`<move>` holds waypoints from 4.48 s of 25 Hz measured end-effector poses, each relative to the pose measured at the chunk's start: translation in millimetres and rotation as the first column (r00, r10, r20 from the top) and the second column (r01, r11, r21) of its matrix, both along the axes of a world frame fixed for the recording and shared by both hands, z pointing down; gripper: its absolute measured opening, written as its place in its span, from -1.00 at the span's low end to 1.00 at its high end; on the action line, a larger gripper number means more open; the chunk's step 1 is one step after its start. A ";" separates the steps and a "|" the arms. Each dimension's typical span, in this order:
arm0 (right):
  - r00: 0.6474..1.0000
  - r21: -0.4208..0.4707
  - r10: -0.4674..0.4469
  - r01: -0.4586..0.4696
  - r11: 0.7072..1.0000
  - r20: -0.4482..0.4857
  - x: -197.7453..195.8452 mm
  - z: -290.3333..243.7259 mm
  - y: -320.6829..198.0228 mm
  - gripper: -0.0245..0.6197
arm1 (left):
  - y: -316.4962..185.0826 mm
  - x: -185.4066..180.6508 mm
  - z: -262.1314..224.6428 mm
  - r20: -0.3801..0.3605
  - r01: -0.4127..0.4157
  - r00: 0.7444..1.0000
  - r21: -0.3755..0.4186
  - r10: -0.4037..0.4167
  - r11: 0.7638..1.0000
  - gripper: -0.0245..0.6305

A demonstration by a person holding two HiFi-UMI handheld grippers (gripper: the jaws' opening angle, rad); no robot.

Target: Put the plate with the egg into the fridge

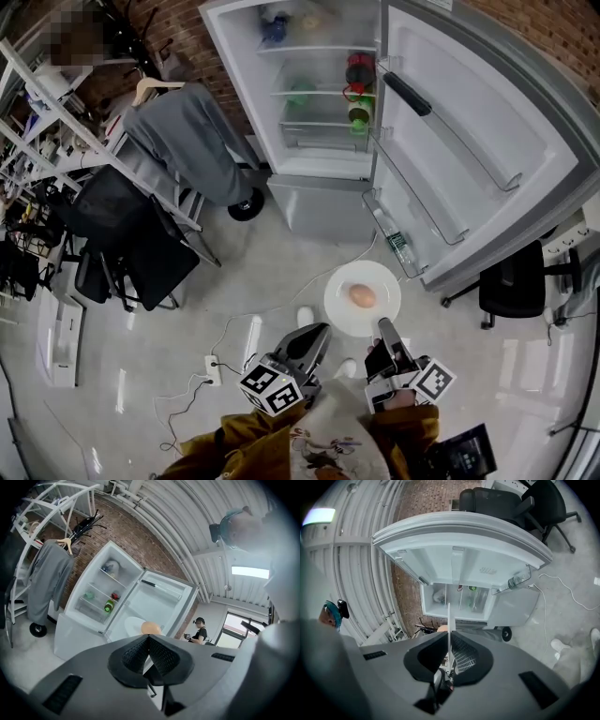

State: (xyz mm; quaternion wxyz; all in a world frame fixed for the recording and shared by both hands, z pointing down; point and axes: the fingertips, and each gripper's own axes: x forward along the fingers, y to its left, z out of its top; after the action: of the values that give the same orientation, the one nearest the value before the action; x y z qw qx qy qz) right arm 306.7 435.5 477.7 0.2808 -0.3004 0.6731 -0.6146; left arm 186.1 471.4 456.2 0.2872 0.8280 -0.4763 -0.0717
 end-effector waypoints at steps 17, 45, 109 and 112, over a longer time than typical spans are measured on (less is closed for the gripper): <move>0.997 -0.012 0.007 -0.008 1.000 -0.081 -87.5 -4.1 -131.0 -0.85 | -138.4 -91.8 -20.4 -0.001 -0.012 1.000 0.061 0.012 0.998 -0.90; 0.995 -0.075 0.094 -0.097 0.992 -0.044 -217.0 -0.7 -243.8 -0.85 | -266.9 -220.2 -20.9 -0.045 -0.107 0.993 0.058 0.110 0.993 -0.90; 0.986 0.024 0.169 -0.169 0.985 -0.007 -234.2 -38.6 -522.7 -0.85 | -538.0 -229.9 -28.8 -0.033 -0.119 0.992 0.060 0.121 0.991 -0.90; 0.980 0.014 0.200 -0.200 0.980 0.009 -237.7 -42.6 -522.0 -0.85 | -539.4 -232.6 -35.6 -0.020 -0.148 0.988 0.071 0.150 0.986 -0.90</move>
State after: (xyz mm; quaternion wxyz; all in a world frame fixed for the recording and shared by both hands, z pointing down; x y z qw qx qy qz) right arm 69.0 -86.4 435.1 0.3461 -0.3619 0.6431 -0.5793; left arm -46.5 -68.0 420.5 0.2691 0.8697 -0.4065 -0.0769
